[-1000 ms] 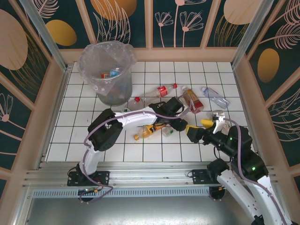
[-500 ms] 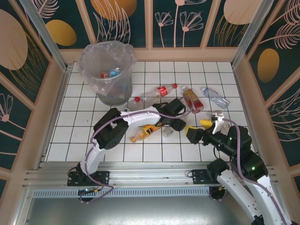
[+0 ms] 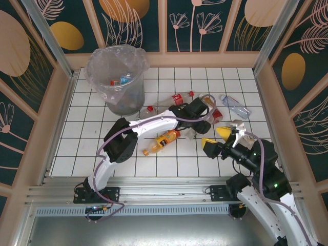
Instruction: Put the plastic bottles in the bin
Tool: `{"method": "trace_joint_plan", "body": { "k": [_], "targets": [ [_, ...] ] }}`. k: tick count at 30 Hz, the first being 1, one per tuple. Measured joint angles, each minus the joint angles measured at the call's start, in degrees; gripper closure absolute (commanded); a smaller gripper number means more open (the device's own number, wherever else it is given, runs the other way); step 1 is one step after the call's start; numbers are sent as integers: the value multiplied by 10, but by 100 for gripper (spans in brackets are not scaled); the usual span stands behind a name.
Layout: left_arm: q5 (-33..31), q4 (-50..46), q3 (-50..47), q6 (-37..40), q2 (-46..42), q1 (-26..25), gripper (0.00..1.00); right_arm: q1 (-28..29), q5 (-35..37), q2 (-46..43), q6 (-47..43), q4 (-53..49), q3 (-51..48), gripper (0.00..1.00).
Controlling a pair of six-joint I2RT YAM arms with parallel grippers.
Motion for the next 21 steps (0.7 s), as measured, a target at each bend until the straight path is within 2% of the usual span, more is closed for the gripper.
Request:
{"method": "trace_joint_plan", "body": {
  "k": [8, 14, 21],
  "targets": [
    [-5, -39, 83, -17, -5, 13, 38, 0, -9, -16, -36, 64, -24, 1],
    [-9, -67, 104, -22, -35, 48, 38, 0, -14, -34, -61, 104, -39, 1],
    [-44, -95, 129, -21, -97, 90, 38, 0, -13, -44, -73, 123, -46, 1]
  ]
}}
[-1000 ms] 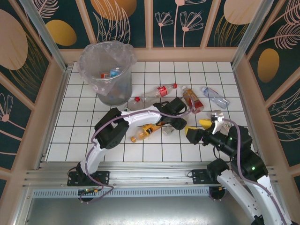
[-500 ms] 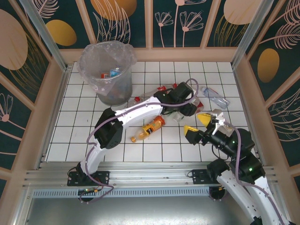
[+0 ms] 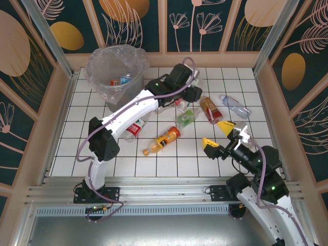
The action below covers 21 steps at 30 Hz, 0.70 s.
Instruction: Put the plastic bottles in the bin
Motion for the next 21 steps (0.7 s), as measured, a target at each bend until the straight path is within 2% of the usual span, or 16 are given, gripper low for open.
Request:
{"method": "trace_joint_plan", "body": {
  "k": [7, 21],
  "targets": [
    [-39, -26, 10, 14, -56, 35, 38, 0, 4, -3, -2, 6, -5, 1],
    [-116, -71, 14, 55, -112, 133, 38, 0, 7, -3, -3, 9, -7, 1]
  ]
}}
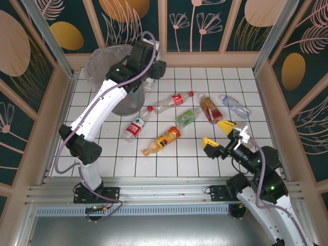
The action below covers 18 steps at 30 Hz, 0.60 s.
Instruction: Put the plastic bottles in the bin
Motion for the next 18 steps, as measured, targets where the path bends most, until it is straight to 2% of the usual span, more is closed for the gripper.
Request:
{"method": "trace_joint_plan", "body": {
  "k": [18],
  "targets": [
    [7, -10, 14, 58, -24, 170, 38, 0, 0, 0, 0, 0, 0, 1]
  ]
}}
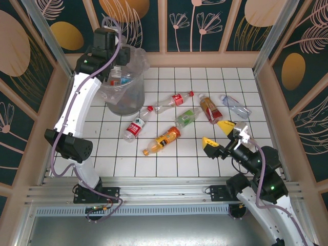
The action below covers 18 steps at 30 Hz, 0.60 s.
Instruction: Put the plastic bottles in the bin
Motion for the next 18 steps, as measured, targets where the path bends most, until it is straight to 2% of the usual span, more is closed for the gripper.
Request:
{"method": "trace_joint_plan", "body": {
  "k": [7, 18],
  "targets": [
    [33, 27, -27, 32, 0, 45, 38, 0, 0, 0, 2, 0, 0, 1],
    [66, 108, -160, 51, 1, 78, 37, 0, 0, 0, 5, 0, 0, 1]
  ]
}}
